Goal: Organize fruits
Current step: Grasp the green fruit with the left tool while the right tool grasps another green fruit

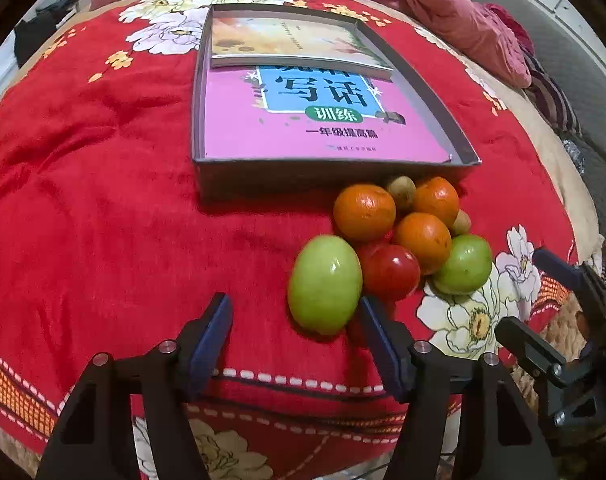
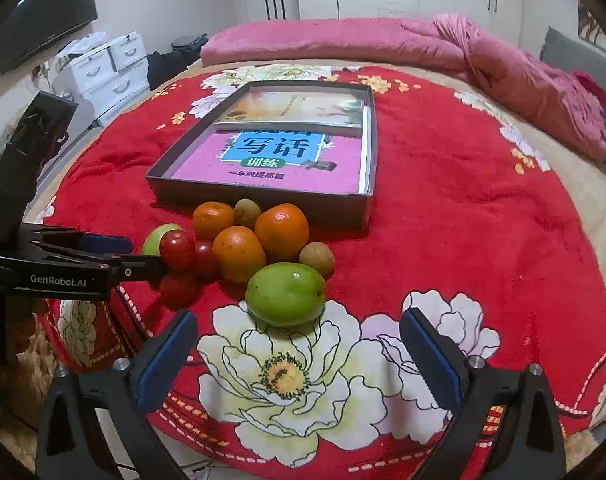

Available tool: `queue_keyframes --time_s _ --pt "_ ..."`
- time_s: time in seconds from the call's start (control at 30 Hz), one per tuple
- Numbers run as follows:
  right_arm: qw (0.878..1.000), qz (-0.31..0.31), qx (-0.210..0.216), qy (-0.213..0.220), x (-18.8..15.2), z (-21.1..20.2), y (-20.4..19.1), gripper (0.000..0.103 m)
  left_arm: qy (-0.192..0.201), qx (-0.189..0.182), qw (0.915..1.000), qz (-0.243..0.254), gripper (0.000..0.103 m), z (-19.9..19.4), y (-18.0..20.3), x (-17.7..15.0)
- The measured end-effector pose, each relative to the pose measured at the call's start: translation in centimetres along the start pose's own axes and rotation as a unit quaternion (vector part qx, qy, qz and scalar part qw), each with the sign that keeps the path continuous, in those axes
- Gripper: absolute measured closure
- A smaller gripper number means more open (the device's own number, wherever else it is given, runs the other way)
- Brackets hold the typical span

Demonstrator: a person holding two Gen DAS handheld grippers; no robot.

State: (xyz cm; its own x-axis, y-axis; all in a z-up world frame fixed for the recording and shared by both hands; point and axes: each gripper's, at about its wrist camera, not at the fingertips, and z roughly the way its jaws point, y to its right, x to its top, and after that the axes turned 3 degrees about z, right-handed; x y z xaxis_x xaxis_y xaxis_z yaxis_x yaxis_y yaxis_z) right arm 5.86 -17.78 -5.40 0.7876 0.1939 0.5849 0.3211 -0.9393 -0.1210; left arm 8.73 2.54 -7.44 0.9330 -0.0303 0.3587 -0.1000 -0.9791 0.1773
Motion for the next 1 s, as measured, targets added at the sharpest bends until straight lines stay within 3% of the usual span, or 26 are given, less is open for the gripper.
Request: queue_keyframes --time_s 0.4,0.53,0.73,1.0 --pt "0.999 0.015 0.017 -0.034 0.4 3.2 0.4 0.038 -0.001 -0.022 0.9998 -0.001 0.040 1.3 -0.2 1.4" --pt "0.999 0.008 0.023 -0.038 0.4 4.1 -0.1 0.049 -0.007 -0.047 0.9989 0.004 0.063 1.5 0.2 1.5" --pt "0.999 0.014 0.033 -0.037 0.3 4.3 0.0 0.049 -0.011 -0.067 0.9976 -0.014 0.063 1.8 -0.3 1.5" --pt "0.998 0.020 0.037 -0.038 0.5 4.5 0.1 0.049 -0.007 -0.058 0.9983 -0.007 0.063 1.3 0.2 1.5"
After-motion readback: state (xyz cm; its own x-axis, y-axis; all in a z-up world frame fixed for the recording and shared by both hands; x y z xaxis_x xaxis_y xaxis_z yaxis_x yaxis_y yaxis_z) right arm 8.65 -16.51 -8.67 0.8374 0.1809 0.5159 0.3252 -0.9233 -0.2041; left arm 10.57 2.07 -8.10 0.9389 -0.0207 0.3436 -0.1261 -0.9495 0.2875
